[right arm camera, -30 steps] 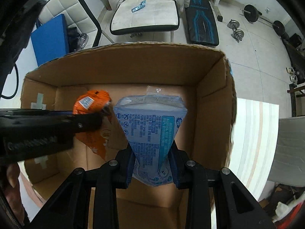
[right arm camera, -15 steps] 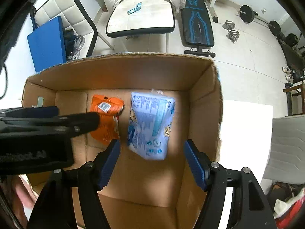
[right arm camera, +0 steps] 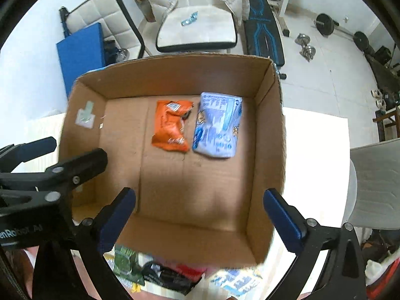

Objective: Organize soft objects
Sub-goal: 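Grasp the green pack with the left gripper while the right grasps the yellow carton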

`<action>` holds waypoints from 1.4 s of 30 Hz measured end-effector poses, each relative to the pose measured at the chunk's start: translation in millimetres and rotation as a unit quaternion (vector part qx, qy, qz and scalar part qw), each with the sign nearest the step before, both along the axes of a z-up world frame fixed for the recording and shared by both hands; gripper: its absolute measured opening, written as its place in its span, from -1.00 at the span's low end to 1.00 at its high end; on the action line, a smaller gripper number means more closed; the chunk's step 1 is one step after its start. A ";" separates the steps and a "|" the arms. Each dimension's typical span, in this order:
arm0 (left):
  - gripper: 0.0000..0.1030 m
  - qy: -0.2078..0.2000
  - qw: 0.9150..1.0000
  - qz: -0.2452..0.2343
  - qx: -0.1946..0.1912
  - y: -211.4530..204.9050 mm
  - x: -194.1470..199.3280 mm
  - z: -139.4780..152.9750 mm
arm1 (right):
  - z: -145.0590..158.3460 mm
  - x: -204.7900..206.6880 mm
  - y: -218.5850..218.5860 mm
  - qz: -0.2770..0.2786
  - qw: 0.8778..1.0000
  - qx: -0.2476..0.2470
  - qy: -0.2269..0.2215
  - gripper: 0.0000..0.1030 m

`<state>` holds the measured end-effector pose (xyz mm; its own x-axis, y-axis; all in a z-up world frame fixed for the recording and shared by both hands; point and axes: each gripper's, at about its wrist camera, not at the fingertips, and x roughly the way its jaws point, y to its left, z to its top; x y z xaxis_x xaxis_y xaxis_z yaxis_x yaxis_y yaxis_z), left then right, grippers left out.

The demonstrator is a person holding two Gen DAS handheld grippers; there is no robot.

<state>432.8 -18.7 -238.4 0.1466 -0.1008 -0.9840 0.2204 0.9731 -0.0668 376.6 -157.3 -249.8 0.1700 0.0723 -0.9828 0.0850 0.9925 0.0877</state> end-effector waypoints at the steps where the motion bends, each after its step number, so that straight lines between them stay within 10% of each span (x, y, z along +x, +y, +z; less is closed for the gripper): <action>1: 0.94 -0.006 1.000 0.002 0.000 4.4 -9.6 5.8 | 6.9 -12.0 1.7 0.005 1.000 -0.002 -0.008 1.00; 7: 0.94 -0.044 0.999 0.024 0.014 38.2 -99.8 16.4 | 14.2 -103.0 5.6 0.079 0.997 -0.013 0.008 1.00; 14: 0.75 0.075 0.996 0.038 0.017 49.6 -162.3 -79.8 | -79.7 -171.6 2.3 0.150 0.977 -0.086 0.121 1.00; 22: 0.72 0.122 0.991 0.029 0.055 40.1 -176.9 -146.3 | -144.6 -158.9 -2.4 0.187 0.965 -0.125 0.131 1.00; 29: 0.73 0.143 0.987 0.040 0.059 44.4 -176.9 -170.2 | -156.5 -164.1 -44.9 0.018 0.980 -0.017 0.196 0.40; 33: 0.72 0.152 0.986 0.045 0.052 43.7 -174.2 -179.2 | -154.3 -177.9 -64.4 -0.049 0.973 0.078 0.211 0.39; 37: 0.72 0.155 0.985 0.046 0.053 46.9 -172.7 -194.1 | -154.9 -180.6 -72.1 -0.061 0.980 0.050 0.184 0.62; 42: -0.25 0.162 0.984 0.036 0.065 44.3 -177.7 -205.1 | -163.5 -178.5 -68.0 -0.062 0.981 0.028 0.183 0.30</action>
